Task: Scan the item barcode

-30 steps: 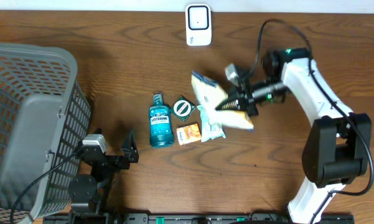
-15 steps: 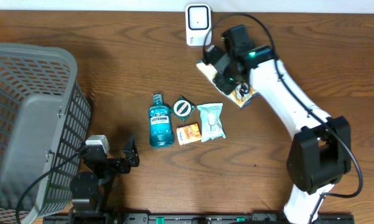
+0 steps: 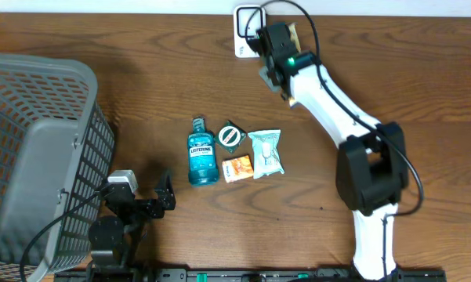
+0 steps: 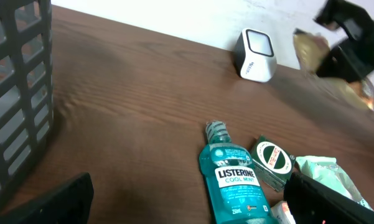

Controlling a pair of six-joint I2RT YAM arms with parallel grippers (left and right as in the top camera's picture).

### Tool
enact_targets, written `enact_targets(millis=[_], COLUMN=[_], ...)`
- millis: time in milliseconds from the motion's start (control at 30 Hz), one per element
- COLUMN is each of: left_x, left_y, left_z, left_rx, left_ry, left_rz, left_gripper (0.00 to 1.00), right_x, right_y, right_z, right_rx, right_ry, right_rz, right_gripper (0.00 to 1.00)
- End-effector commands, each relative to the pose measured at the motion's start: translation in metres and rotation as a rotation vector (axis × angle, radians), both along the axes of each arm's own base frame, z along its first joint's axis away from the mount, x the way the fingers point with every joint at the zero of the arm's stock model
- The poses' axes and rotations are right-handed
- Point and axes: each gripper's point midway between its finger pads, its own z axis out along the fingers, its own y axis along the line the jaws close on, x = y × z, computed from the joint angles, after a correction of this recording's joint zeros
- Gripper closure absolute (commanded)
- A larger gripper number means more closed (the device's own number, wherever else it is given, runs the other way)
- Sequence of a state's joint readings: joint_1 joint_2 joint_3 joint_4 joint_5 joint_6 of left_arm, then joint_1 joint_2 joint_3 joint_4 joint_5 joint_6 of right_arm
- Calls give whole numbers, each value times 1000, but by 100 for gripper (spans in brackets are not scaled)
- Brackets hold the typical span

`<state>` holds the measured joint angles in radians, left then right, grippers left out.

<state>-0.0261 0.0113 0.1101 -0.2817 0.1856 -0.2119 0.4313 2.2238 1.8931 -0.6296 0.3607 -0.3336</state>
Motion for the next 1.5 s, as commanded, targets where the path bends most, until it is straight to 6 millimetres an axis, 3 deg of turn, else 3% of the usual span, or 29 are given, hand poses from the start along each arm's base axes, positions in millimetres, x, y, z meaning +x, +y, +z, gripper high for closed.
enact_targets(millis=[0, 233, 533, 633, 800, 933, 1067, 1333, 1467], left_x=[-2, -2, -2, -2, -2, -2, -2, -2, -2], left_y=[-1, -1, -1, -1, -1, -1, -1, -1, -1], left_z=[-13, -13, -13, -13, -13, -13, -13, -13, -13], left_rx=[6, 6, 6, 6, 6, 6, 6, 6, 6], left_ry=[41, 41, 41, 41, 41, 41, 41, 41, 41], left_rz=[-9, -9, -9, -9, -9, -9, -9, -9, -9], left_gripper=[2, 2, 2, 2, 2, 2, 2, 2, 2], right_x=[34, 69, 76, 74, 41, 6, -16, -35, -59], right_y=[4, 7, 9, -1, -44, -119, -196, -369, -447], right_z=[26, 10, -5, 14, 66, 98, 103, 77, 52], right_rx=[-38, -146, -186, -167, -129, -102, -144, -108, -105], right_ry=[-93, -120, -117, -152, -98, -24, 63, 58, 57], right_rz=[3, 1, 16, -83, -262, -465, -594, -947, -1093], right_gripper=[99, 99, 99, 99, 99, 99, 99, 99, 99])
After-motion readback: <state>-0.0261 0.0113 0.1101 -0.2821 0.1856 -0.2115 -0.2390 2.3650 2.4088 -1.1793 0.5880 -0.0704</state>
